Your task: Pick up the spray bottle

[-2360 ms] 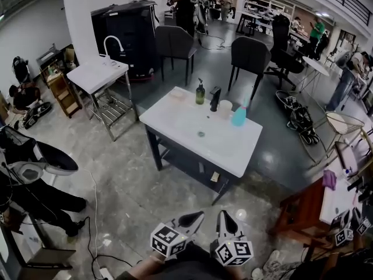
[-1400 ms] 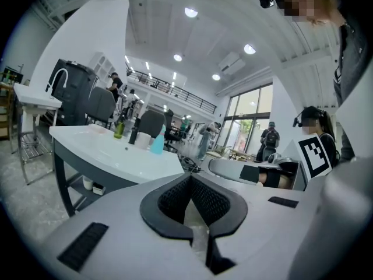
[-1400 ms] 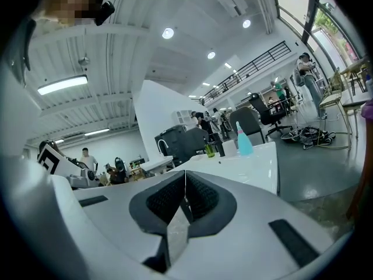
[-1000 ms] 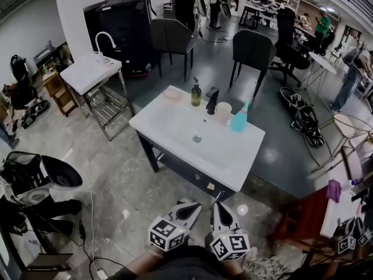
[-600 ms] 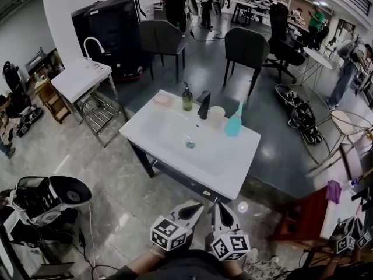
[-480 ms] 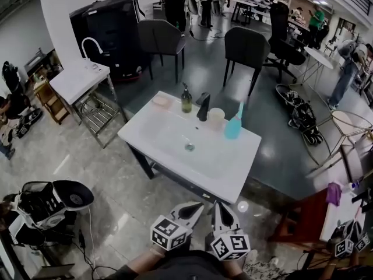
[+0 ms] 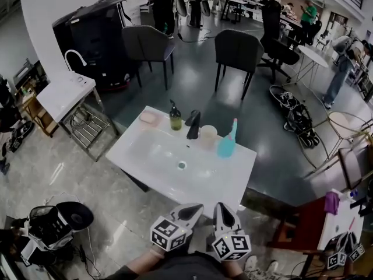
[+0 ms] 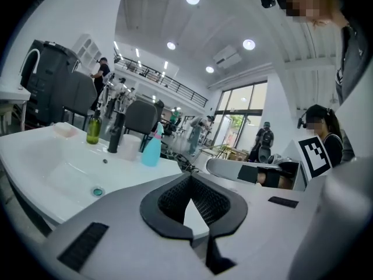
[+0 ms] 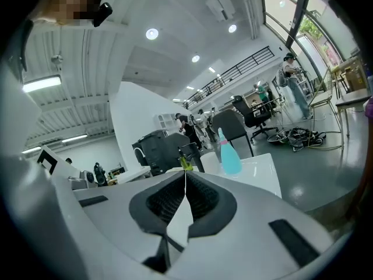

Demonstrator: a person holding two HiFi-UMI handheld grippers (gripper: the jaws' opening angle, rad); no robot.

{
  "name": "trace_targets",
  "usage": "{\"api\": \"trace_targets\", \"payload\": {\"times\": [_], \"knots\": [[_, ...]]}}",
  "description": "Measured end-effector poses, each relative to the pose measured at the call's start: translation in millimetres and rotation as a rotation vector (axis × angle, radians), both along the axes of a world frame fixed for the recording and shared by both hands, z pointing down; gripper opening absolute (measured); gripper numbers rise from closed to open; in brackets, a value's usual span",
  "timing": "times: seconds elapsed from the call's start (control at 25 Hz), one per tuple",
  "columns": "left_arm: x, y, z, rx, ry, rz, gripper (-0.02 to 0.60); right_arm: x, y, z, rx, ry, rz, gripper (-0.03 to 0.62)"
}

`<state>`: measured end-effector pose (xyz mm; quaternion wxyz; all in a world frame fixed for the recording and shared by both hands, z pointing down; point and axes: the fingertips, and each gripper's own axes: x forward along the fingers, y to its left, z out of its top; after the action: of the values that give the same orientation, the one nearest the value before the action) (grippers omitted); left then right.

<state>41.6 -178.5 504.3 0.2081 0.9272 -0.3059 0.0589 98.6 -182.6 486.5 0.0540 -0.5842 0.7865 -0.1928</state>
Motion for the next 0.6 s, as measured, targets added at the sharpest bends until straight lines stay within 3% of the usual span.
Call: {"api": "trace_targets", "payload": {"times": [0.6], "knots": [[19.9, -106.3, -3.7, -0.009, 0.011, 0.076, 0.005, 14.4, -103.3, 2.6, -0.026, 0.020, 0.057, 0.009]]}}
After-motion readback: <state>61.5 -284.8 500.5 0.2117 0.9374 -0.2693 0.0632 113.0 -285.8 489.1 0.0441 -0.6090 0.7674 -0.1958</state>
